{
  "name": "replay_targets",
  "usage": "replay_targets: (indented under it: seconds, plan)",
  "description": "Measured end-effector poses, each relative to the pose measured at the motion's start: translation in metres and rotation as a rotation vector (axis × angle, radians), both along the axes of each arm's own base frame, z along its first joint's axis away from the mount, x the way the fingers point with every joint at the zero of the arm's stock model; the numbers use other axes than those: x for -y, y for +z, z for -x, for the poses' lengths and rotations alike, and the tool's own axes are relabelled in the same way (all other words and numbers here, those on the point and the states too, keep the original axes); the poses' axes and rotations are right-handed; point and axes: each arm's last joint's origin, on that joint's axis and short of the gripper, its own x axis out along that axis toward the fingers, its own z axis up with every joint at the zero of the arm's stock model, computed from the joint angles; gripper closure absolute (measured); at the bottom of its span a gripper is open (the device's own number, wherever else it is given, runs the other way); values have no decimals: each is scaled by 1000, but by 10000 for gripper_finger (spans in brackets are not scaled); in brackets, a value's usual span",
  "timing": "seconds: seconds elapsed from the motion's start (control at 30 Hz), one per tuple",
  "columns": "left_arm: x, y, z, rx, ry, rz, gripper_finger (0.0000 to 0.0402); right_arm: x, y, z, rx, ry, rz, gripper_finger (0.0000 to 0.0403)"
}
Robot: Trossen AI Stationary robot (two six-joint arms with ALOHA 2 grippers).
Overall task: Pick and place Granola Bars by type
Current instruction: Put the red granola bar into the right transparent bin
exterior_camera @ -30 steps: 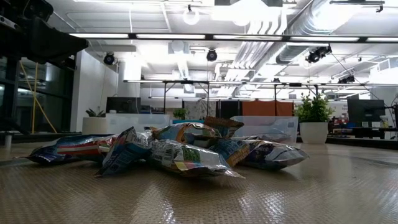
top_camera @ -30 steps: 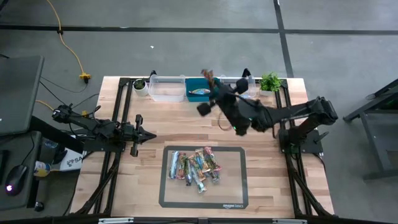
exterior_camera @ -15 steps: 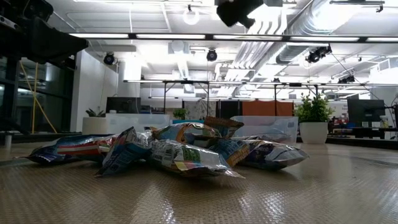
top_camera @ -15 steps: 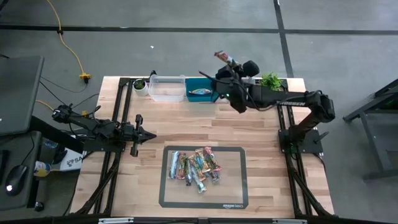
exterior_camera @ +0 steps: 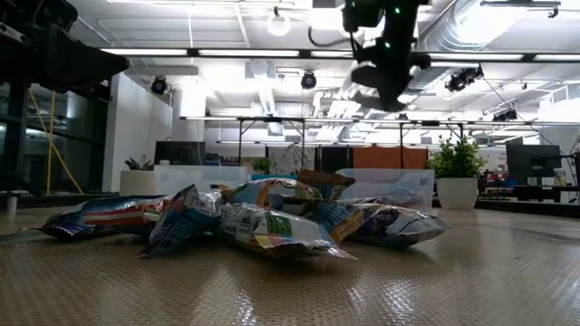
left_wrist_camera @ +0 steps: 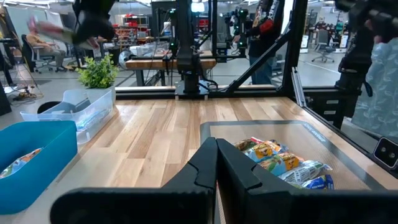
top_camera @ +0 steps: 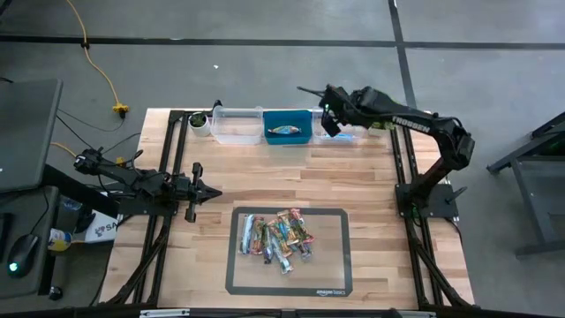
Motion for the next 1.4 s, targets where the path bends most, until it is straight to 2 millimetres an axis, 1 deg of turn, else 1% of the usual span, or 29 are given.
replay_targets:
  seconds: [0.07, 0.17, 0.4, 0.53, 0.7, 0.87, 1.17, 1.27, 1.4]
  plan:
    - [0, 0, 0, -1, 0, 0, 400, 10, -2, 6, -22, 64, -83, 346]
    - [0, 0, 0, 0, 0, 0, 400, 21, -4, 11, -54, 182, -150, 346]
    - [0, 0, 0, -1, 0, 0, 400, 37, -10, 16, -198, 449, -185, 346]
    - [0, 0, 0, 0, 0, 0, 400, 49, -15, 18, -245, 505, -182, 346]
    - [0, 0, 0, 0, 0, 0, 400, 72, -38, 18, -279, 481, -249, 346]
    - [0, 0, 0, 0, 0, 0, 400, 89, -66, 16, -351, 523, -332, 346]
    - [0, 0, 0, 0, 0, 0, 400, 105, -105, 10, -486, 681, -438, 346]
    - [0, 0, 0, 0, 0, 0, 400, 108, -113, 10, -505, 701, -459, 346]
    - [0, 0, 0, -1, 0, 0, 400, 113, -121, 12, -477, 709, -493, 346]
